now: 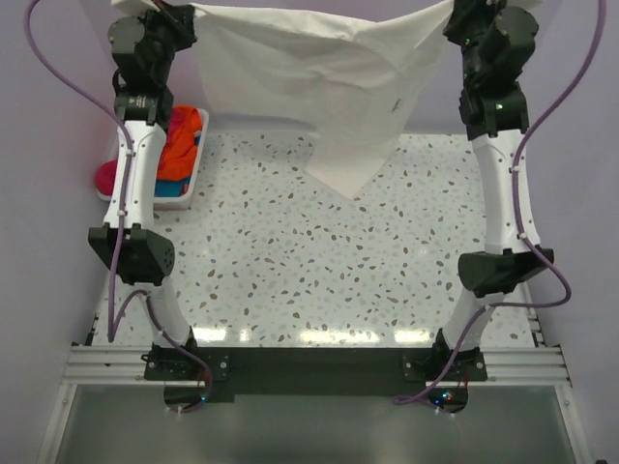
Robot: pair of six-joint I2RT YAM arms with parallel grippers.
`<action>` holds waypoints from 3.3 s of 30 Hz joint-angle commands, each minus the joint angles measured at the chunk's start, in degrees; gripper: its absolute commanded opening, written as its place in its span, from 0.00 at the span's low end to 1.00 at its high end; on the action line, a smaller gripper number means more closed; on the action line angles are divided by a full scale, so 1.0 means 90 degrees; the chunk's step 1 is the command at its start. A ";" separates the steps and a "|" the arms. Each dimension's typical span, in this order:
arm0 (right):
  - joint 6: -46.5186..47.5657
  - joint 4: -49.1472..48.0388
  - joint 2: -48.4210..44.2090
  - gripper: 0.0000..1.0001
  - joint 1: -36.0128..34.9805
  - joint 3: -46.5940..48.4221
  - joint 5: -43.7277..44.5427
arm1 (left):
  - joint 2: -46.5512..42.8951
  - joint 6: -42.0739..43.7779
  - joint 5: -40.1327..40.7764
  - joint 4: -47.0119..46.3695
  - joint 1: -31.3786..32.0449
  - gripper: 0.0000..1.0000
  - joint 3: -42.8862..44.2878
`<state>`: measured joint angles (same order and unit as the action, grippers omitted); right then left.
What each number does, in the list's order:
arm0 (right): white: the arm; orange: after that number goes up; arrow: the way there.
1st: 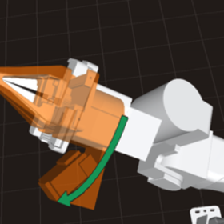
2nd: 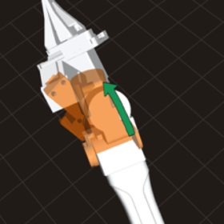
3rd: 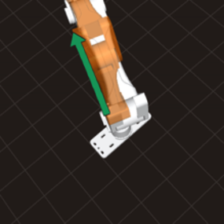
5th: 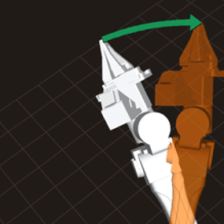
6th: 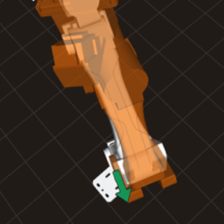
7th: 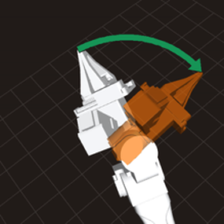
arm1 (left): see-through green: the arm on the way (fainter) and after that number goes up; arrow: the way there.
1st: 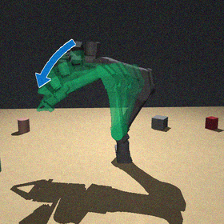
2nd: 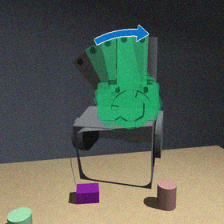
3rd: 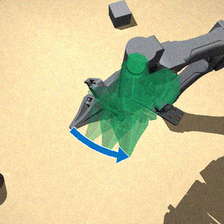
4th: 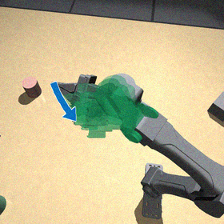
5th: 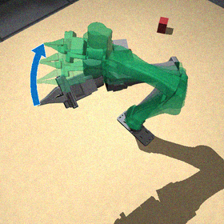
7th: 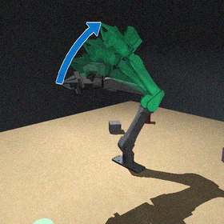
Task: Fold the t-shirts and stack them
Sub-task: Flatten the tshirt out, then fold the tshirt
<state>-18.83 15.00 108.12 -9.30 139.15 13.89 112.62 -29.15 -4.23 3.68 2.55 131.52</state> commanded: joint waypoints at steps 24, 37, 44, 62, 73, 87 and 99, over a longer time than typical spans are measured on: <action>-0.2741 0.1417 -0.7305 0.00 0.0272 -1.1447 -0.0791 | -0.6876 -0.1976 0.0450 -0.0419 -0.0195 0.00 -1.2327; -0.2645 0.2454 -0.8137 0.00 0.0272 -1.1830 -0.0401 | -0.7523 -0.2094 0.0714 0.0362 -0.0166 0.00 -1.2575; -0.2527 0.1703 -0.6507 0.00 0.0272 -1.0912 -0.0284 | -0.6383 -0.1986 0.0929 0.0284 -0.0175 0.00 -1.1686; -0.2644 0.0638 -0.3859 0.00 0.0847 -0.9641 -0.0859 | -0.4165 -0.2005 0.1134 0.0050 -0.0176 0.00 -1.0151; -0.2654 0.0423 -0.3019 0.00 0.1267 -0.9065 -0.1435 | -0.3217 -0.2054 0.1153 0.0011 -0.0176 0.00 -0.9478; -0.2567 0.0032 -0.1750 0.24 0.1619 -0.8334 -0.2158 | -0.2181 -0.1967 0.1066 -0.0155 -0.0176 0.13 -0.8823; -0.1444 0.0188 -0.3350 0.55 0.1132 -0.9746 -0.0910 | -0.3654 -0.2191 0.1699 -0.0107 0.0321 0.71 -0.9797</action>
<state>-35.88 17.69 82.08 3.01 55.22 0.32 84.55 -47.42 6.33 3.92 2.55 46.78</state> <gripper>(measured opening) 0.554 0.706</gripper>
